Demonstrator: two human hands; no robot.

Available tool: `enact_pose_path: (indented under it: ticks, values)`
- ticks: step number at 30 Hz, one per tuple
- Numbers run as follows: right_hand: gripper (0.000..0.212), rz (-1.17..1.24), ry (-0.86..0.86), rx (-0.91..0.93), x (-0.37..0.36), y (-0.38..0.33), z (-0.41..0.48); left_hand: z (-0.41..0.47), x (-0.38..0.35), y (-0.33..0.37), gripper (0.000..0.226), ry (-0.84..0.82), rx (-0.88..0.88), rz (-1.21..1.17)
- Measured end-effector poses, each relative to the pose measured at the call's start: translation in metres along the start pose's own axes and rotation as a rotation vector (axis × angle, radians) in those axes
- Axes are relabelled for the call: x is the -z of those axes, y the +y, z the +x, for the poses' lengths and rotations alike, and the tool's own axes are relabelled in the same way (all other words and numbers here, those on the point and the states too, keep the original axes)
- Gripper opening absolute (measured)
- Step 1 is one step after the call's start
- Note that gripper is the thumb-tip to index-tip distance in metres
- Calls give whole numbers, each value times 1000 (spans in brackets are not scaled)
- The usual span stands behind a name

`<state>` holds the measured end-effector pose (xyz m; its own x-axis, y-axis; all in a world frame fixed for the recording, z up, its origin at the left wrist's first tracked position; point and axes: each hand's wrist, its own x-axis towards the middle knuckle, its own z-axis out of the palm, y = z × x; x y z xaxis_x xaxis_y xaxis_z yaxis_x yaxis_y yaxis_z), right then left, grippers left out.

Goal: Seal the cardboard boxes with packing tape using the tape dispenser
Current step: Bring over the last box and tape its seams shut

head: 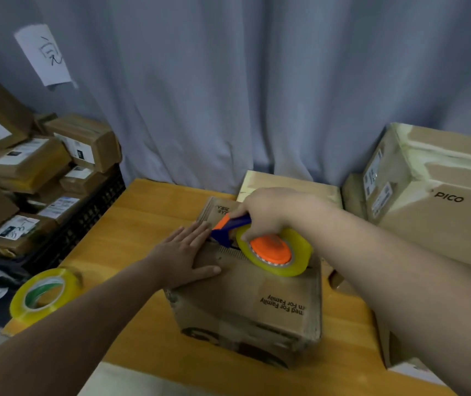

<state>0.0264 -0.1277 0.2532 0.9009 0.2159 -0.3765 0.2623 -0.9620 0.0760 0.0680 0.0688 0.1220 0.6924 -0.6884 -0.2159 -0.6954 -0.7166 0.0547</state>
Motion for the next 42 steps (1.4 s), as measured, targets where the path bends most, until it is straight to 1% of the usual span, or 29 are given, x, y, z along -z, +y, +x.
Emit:
enact_pose_path:
  ticks: [4,8,11,13,15,16,17,19,20,21,23,24,25,26,28,29,30,31,33,34,36,37,40,41,42]
  values:
    - [60,8,39,-5,3,10,-28,-1,-1,-5,126,-8,13,-7]
    - [54,-16,-71,-138,1,45,-70,-2,3,-10,135,-37,14,20]
    - [54,-48,-111,-193,-24,57,-83,0,3,-3,135,-39,9,44]
    - [56,14,-122,-211,-39,62,-82,2,3,7,134,-25,22,79]
    - [65,162,-118,-236,-45,70,-83,4,2,21,132,9,53,103]
    - [67,235,-101,-248,-47,73,-84,5,0,28,130,35,81,113]
    - [62,274,-84,-255,-49,74,-85,7,0,36,126,58,119,114]
    - [45,234,-50,-266,-52,70,-82,12,-1,58,117,58,182,77]
    - [37,173,-32,-273,-51,68,-79,16,-2,73,110,47,168,45]
    - [31,127,-23,-275,-50,66,-77,19,-2,90,101,28,114,11]
    - [32,97,-41,-276,-47,66,-74,24,-1,113,88,-12,-17,-57]
    - [39,110,-67,-277,-46,68,-73,25,0,112,87,-9,-54,-76]
    - [49,144,-100,-280,-44,71,-72,24,-2,102,91,14,-64,-84]
    - [60,198,-130,-283,-43,75,-71,22,-4,89,100,48,-44,-91]
    - [83,311,-195,-294,-40,86,-63,16,-6,63,120,77,72,-72]
    - [93,362,-239,-304,-39,92,-57,16,-6,58,123,72,124,-58]
    - [100,401,-282,-322,-39,97,-50,16,-5,59,118,70,167,-57]
    - [104,423,-323,-345,-38,102,-43,18,-4,68,106,78,201,-64]
    - [101,415,-395,-389,-39,112,-31,20,-2,93,81,121,211,-113]
    - [101,416,-429,-403,-39,116,-26,18,-4,104,77,164,172,-144]
    - [100,475,-508,-427,-39,123,-18,9,-8,120,81,231,60,-159]
    - [97,500,-549,-426,-38,126,-15,6,-11,124,82,239,40,-162]
    - [77,597,-714,-384,-42,138,-3,6,-12,123,82,287,101,-217]
    - [75,627,-752,-371,-45,139,-1,8,-12,123,82,302,116,-227]
    - [79,643,-762,-356,-49,141,2,10,-12,123,81,312,121,-228]
